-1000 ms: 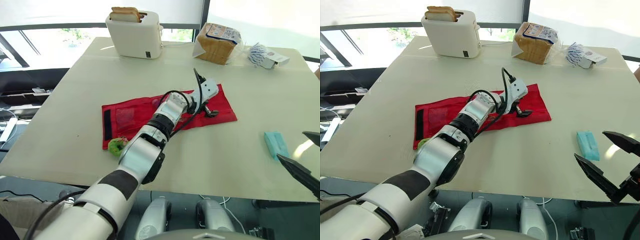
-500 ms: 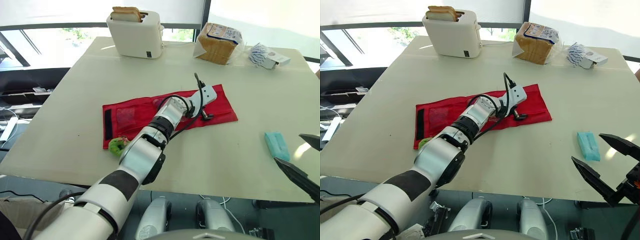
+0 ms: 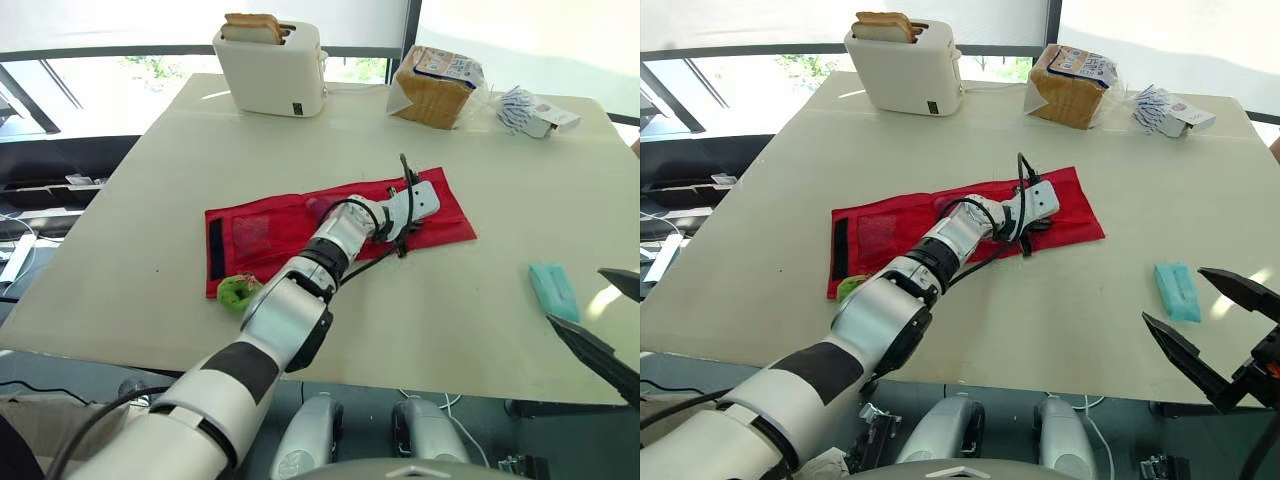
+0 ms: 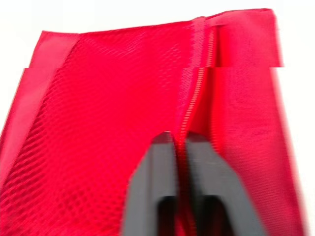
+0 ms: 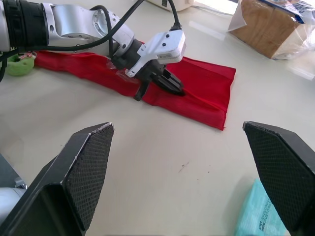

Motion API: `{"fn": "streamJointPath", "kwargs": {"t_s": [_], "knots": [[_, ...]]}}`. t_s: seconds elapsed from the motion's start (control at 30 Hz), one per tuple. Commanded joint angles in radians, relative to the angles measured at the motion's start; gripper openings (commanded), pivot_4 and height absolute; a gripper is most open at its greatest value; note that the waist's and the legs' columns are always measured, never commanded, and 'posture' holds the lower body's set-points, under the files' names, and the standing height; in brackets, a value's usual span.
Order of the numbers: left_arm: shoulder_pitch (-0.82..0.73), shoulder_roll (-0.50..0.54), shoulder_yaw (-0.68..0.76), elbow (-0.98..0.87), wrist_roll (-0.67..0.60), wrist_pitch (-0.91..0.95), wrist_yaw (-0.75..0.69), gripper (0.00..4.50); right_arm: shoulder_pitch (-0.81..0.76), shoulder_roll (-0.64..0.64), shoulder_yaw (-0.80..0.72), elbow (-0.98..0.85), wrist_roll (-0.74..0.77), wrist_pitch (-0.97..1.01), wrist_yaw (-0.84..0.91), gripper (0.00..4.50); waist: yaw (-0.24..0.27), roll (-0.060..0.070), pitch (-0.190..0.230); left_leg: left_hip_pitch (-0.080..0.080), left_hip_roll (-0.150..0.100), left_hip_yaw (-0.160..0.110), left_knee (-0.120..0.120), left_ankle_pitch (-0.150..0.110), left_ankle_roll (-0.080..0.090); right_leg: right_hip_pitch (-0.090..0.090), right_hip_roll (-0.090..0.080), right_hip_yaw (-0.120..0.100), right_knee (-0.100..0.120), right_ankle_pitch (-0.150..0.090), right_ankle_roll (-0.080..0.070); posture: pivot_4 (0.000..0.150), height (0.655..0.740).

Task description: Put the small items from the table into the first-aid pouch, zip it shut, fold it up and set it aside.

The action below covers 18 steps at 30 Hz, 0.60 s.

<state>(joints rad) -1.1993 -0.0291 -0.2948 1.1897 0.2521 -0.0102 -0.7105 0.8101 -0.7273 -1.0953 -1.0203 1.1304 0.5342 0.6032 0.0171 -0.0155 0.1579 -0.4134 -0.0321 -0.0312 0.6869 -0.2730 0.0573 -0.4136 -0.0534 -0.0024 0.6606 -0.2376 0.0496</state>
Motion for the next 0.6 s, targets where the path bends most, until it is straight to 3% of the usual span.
{"fn": "streamJointPath", "kwargs": {"t_s": [0.03, 0.3, 0.43, 0.6], "knots": [[0.047, -0.004, -0.035, -0.093, -0.023, -0.135, -0.203, 0.13, 0.024, 0.018, -0.008, -0.015, -0.006, -0.026, 0.000, 4.50, 0.000, 0.000, 0.000, 0.000, 0.000, 0.000, 0.000, 0.000, 0.000, 0.000, 0.000, 0.000, 0.000, 0.000, 0.000, 0.150, 0.7400], [0.216, 0.138, -0.076, -0.381, -0.111, -0.217, -0.595, 0.13, 0.099, 0.055, -0.003, -0.027, -0.022, -0.039, 0.006, 4.50, -0.003, 0.001, 0.000, 0.001, 0.001, 0.000, 0.000, 0.000, 0.000, 0.000, -0.002, 0.005, 0.000, 0.000, 0.000, 0.150, 0.7400], [0.224, 0.161, -0.056, -0.421, -0.120, -0.114, -0.578, 0.13, 0.132, 0.054, 0.028, -0.020, -0.057, 0.008, -0.067, 4.50, -0.002, 0.001, -0.001, 0.001, 0.002, 0.000, 0.000, 0.000, 0.000, 0.000, -0.002, 0.005, 0.000, 0.000, -0.001, 0.150, 0.7400], [0.222, 0.118, -0.020, -0.462, -0.165, 0.125, -0.516, 0.13, 0.022, -0.009, 0.198, 0.018, -0.227, 0.165, -0.339, 4.50, -0.001, 0.001, -0.001, 0.000, 0.000, 0.000, 0.001, 0.000, 0.000, 0.000, 0.000, 0.002, 0.000, 0.000, 0.000, 0.150, 0.7400]]}}
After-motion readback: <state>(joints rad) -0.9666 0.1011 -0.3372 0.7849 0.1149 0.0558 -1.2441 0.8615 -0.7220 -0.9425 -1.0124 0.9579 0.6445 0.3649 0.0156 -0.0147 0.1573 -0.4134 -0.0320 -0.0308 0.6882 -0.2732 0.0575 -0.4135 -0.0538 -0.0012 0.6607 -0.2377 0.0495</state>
